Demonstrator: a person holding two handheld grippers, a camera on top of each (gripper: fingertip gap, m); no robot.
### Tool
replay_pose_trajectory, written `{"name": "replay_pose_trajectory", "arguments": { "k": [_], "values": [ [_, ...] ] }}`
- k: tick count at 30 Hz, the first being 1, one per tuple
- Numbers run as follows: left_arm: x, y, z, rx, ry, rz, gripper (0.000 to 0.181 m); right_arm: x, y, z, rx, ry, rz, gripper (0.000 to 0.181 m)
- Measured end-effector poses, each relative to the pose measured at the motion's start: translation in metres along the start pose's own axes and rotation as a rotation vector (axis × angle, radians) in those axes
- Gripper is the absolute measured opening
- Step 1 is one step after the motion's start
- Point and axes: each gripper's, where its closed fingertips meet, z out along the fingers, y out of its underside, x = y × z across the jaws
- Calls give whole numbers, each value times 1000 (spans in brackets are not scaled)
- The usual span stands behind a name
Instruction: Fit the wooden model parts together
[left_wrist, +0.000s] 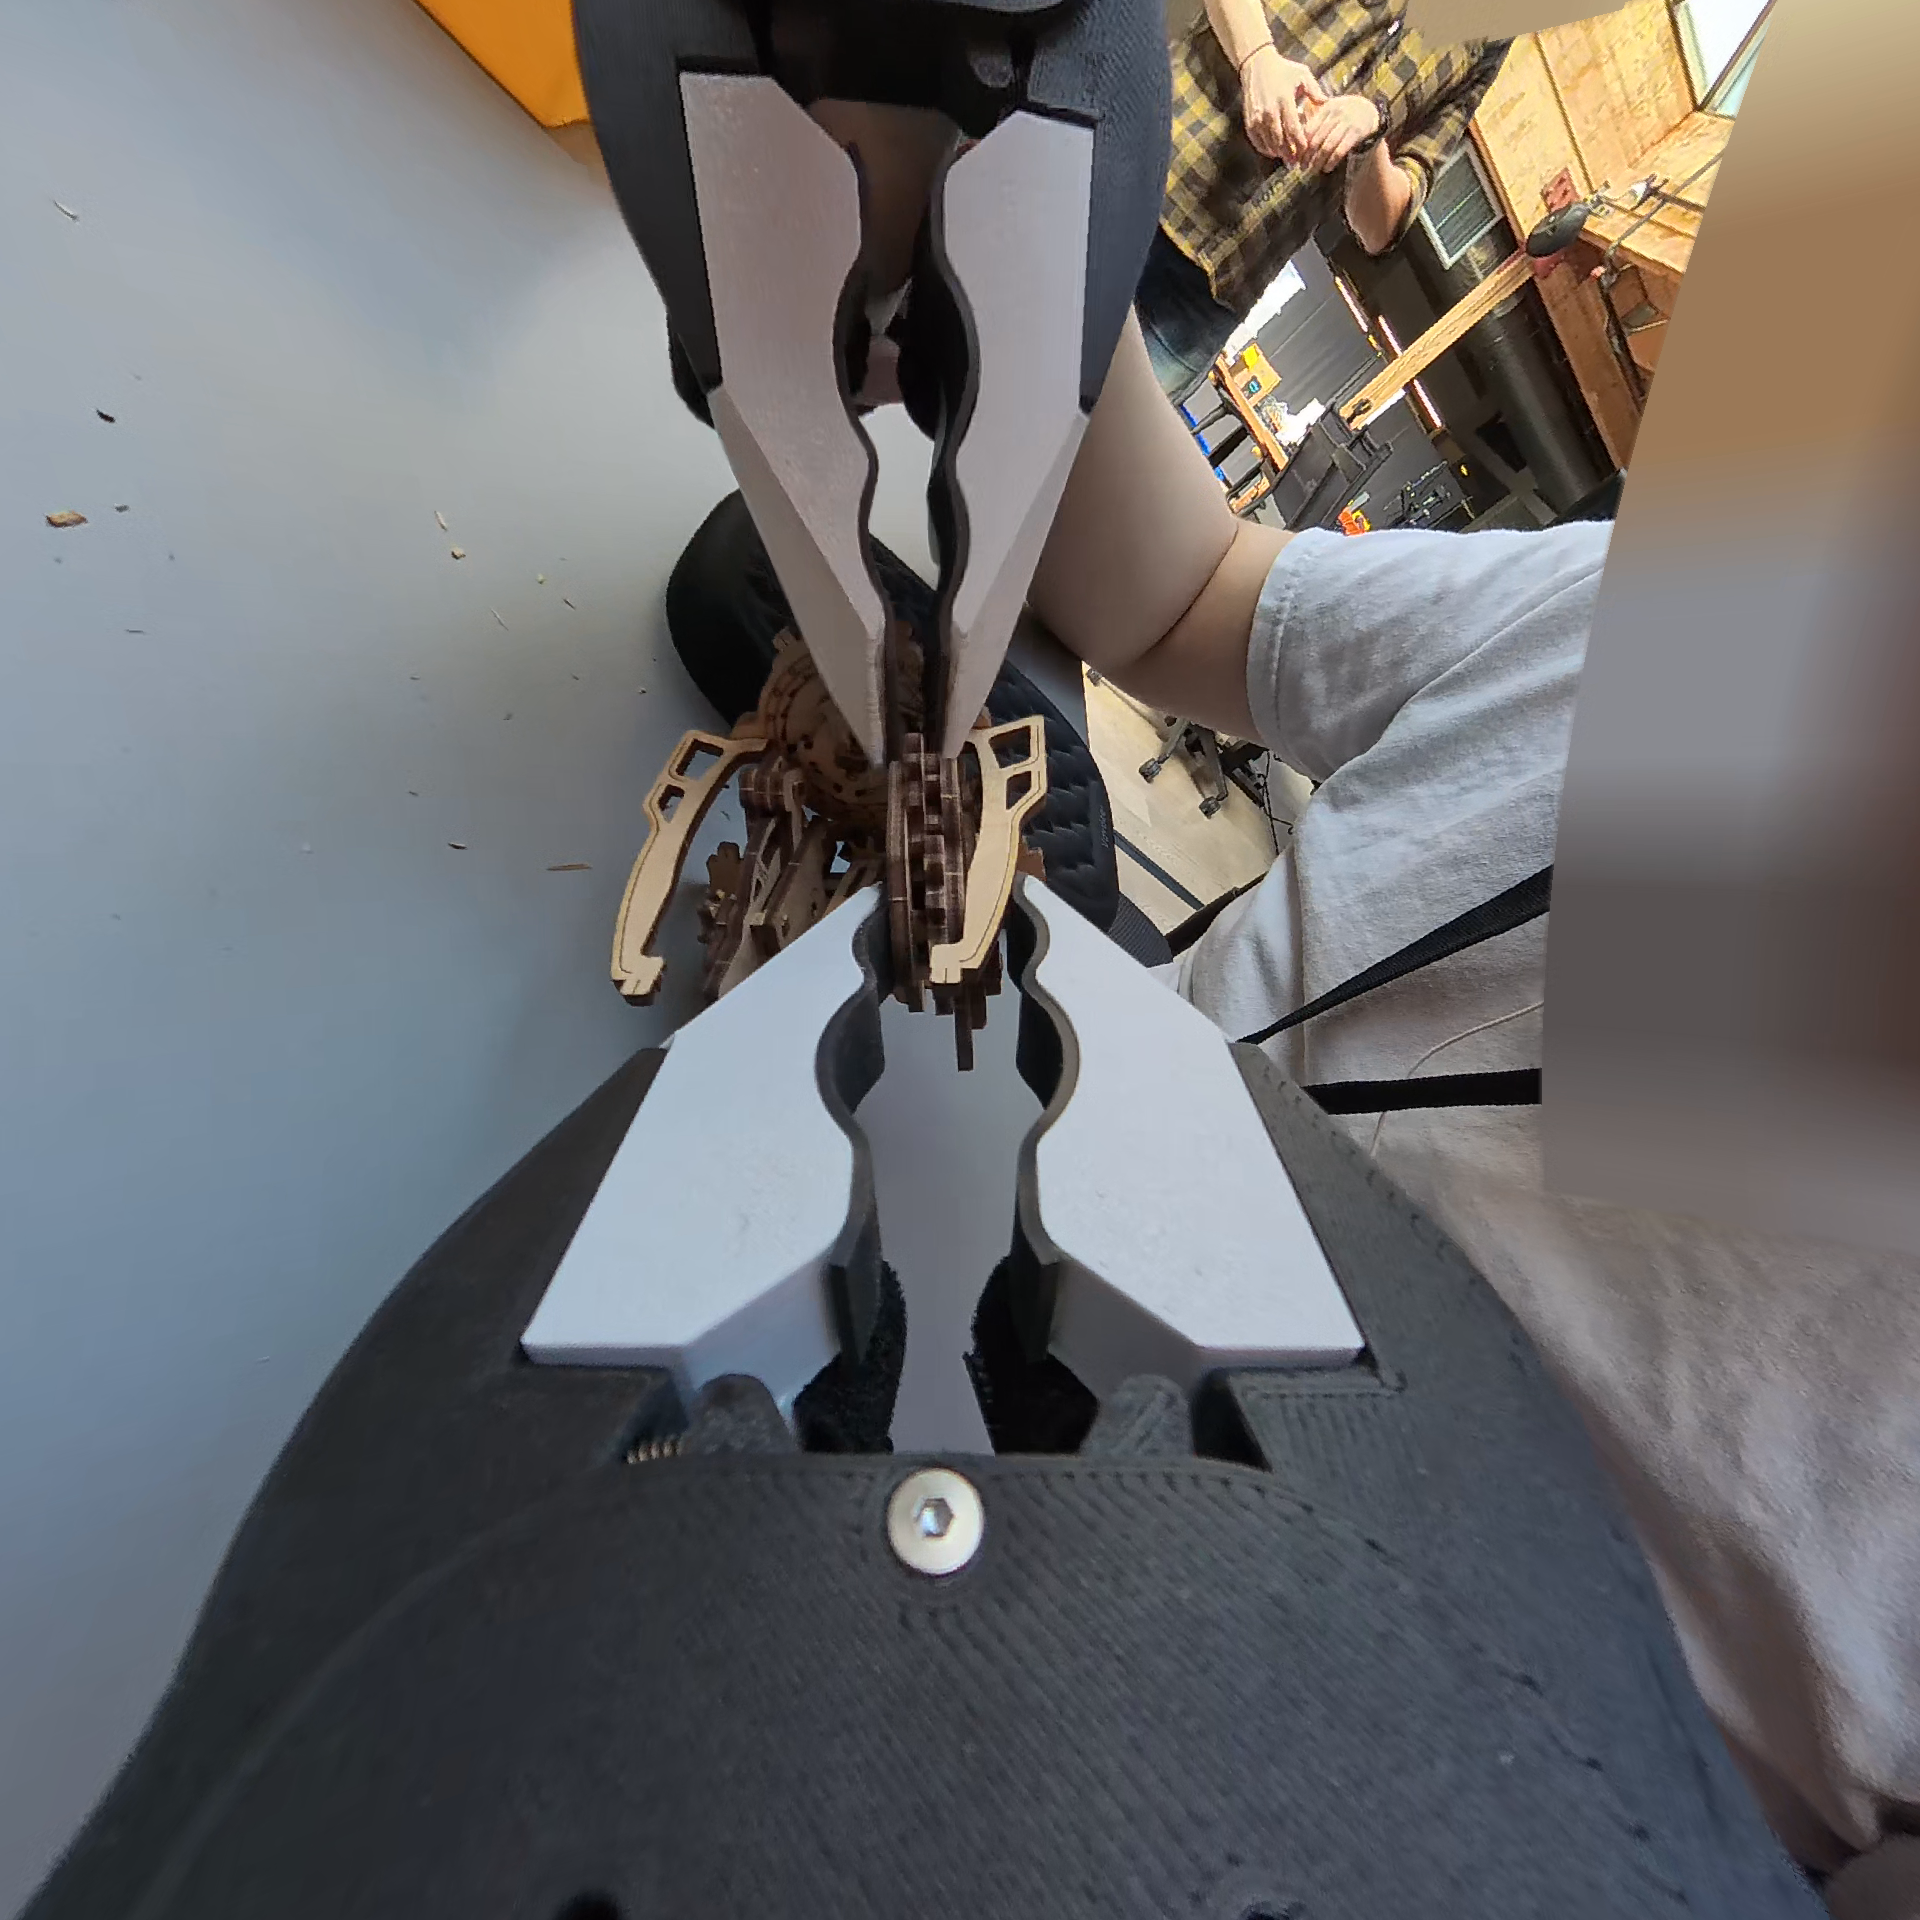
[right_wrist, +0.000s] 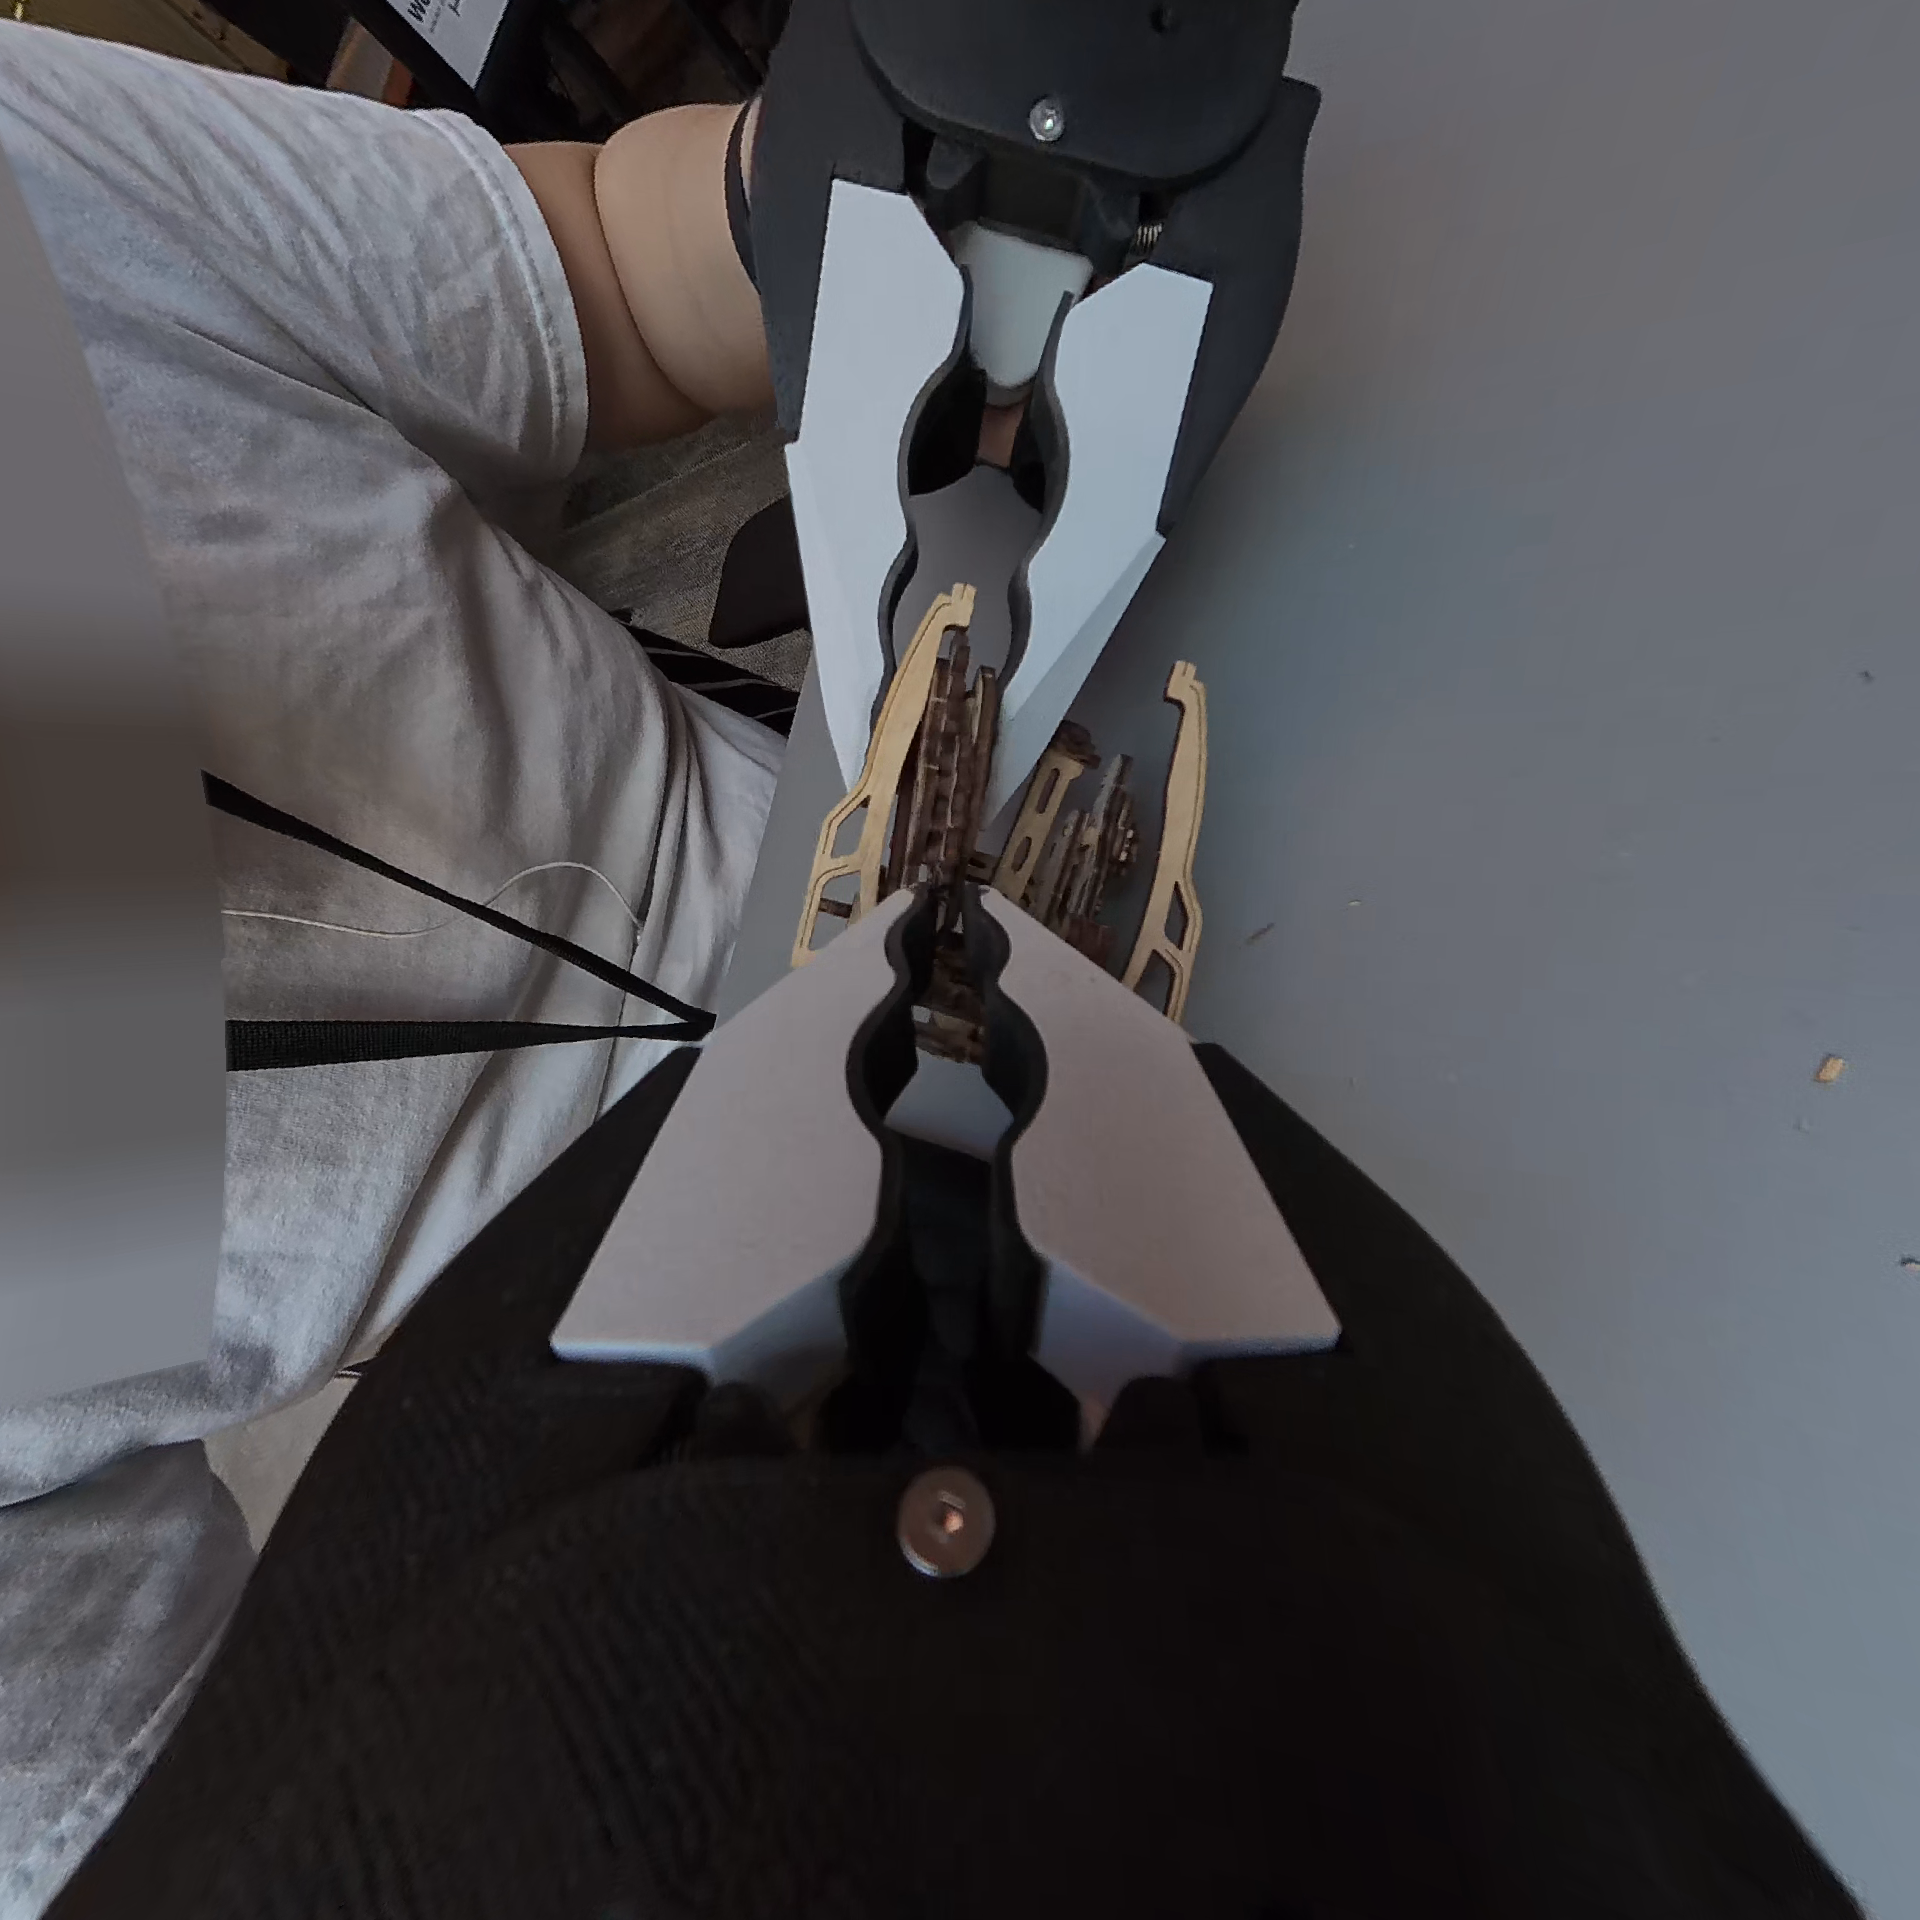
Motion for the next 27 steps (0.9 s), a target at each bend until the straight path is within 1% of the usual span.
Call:
{"name": "replay_pose_trajectory", "arguments": {
  "k": [3, 5, 7, 8, 10, 12, 14, 15, 18, 21, 22, 23, 27],
  "values": [
    [-1, -1, -1, 17, -2, -10, 18, -3, -7, -14, 68, 53, -58, 15],
    [-2, -2, -3, 28, -9, -13, 18, -4, -10, -27, 119, 171, -168, 28],
    [-4, -3, -4, 41, -16, -17, 18, -12, -7, -32, 150, 266, -295, 31],
    [-4, -4, -4, 48, -20, -19, 18, -15, -5, -31, 170, 309, -339, 31],
    [-5, -5, -4, 68, -22, -28, 18, -19, 1, -28, 201, 383, -364, 32],
    [-5, -7, -4, 89, -24, -42, 18, -28, 2, -23, 257, 423, -410, 24],
    [-5, -8, -4, 108, -26, -55, 18, -33, 5, -17, 299, 493, -493, 16],
    [-4, -8, -3, 117, -22, -61, 18, -32, 7, -13, 302, 539, -531, 13],
    [-2, -7, -1, 126, -23, -69, 18, -29, 10, -6, 252, 702, -678, 14],
    [-1, -7, 0, 129, -32, -64, 18, -18, 12, -5, 146, 884, -828, 10],
    [-2, -7, 0, 132, -39, -63, 18, -18, 14, -1, 120, 897, -861, 3],
    [-3, -8, 0, 136, -47, -65, 18, -17, 15, 1, 112, 903, -876, 1],
    [-5, -9, -2, 160, -53, -88, 18, -14, 14, 3, 90, 939, -903, 2]
  ]
}}
